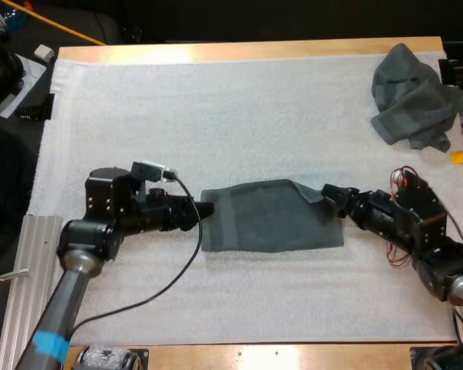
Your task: Pick towel from pile, fold and stack
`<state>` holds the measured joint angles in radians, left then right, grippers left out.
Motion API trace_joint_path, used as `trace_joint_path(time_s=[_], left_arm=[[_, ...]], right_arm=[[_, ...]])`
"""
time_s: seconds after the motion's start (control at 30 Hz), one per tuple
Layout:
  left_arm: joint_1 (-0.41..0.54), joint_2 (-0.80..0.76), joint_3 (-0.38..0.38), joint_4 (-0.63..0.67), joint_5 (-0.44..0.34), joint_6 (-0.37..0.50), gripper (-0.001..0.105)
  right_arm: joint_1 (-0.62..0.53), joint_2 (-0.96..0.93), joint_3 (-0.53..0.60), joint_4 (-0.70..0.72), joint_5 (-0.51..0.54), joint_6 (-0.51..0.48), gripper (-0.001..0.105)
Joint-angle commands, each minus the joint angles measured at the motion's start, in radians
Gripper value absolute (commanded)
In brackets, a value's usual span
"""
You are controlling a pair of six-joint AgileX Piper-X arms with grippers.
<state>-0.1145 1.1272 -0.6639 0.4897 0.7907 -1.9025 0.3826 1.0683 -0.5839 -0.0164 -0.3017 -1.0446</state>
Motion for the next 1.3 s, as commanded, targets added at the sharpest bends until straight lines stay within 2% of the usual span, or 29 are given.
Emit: trace_joint_path(time_s=[0.0,0.23,0.27,0.3,0.47,0.7,0.87,1.17,1.27], left_arm=[[0.0,-0.084,-0.004,0.114,-0.044,0.039,0.058],[0.0,-0.234,-0.003,0.269,-0.067,0.052,0.058],[-0.001,-0.219,-0.005,0.243,-0.064,0.051,0.058],[-0.001,-0.238,-0.005,0.257,-0.072,0.054,0.058],[0.0,-0.321,-0.003,0.338,-0.096,0.06,0.058],[0.0,-0.429,-0.001,0.447,-0.106,0.065,0.059],[0.0,-0.48,0.0,0.496,-0.108,0.066,0.059],[-0.002,-0.489,-0.006,0.511,-0.103,0.065,0.058],[-0.001,-0.488,-0.004,0.519,-0.103,0.067,0.058]], right_arm=[[-0.002,-0.065,-0.063,0.26,0.036,-0.116,0.059],[-0.005,-0.109,-0.219,0.627,0.085,-0.286,0.059],[-0.004,-0.104,-0.206,0.403,0.096,-0.265,0.059],[-0.003,-0.103,-0.235,0.413,0.126,-0.293,0.059],[-0.004,-0.104,-0.342,0.635,0.216,-0.398,0.059],[-0.006,-0.106,-0.409,0.801,0.253,-0.444,0.059],[0.001,-0.098,-0.412,0.84,0.254,-0.456,0.059],[-0.021,-0.024,-0.405,0.823,0.235,-0.471,0.059],[-0.057,0.038,-0.404,0.822,0.188,-0.484,0.059]])
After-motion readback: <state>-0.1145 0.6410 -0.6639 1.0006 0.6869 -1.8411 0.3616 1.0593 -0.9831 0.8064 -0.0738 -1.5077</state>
